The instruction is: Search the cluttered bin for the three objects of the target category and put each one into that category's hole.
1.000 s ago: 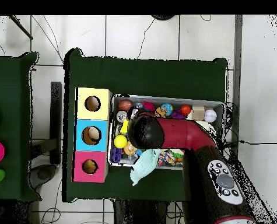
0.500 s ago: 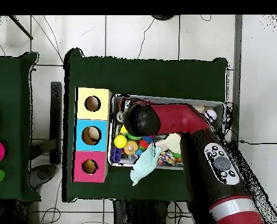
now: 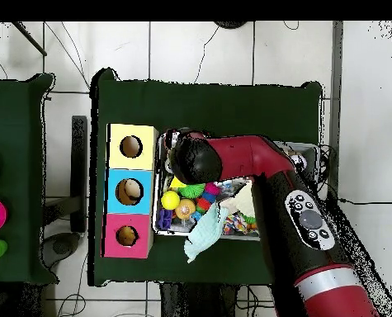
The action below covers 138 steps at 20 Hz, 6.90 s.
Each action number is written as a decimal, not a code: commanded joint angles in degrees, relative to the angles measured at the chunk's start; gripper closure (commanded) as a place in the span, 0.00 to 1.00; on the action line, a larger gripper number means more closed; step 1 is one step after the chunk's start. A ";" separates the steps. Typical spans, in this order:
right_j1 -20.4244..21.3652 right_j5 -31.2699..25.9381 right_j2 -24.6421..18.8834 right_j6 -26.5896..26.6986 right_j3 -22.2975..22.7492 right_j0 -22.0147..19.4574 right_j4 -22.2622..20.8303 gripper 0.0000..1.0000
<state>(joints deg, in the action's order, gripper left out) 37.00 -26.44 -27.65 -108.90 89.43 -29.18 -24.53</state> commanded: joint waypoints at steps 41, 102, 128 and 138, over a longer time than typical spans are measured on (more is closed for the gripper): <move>-5.30 -5.45 -7.36 16.68 5.37 -14.13 -11.04 0.00; -4.09 -4.33 1.78 15.05 -6.56 -6.55 -18.90 0.00; -10.23 -5.17 1.87 18.51 -2.91 -10.24 -18.97 0.00; -9.81 -8.69 0.88 19.49 -1.47 -10.87 -16.58 0.00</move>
<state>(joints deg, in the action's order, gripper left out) 29.12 -28.61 -26.88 -97.97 83.91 -38.70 -39.99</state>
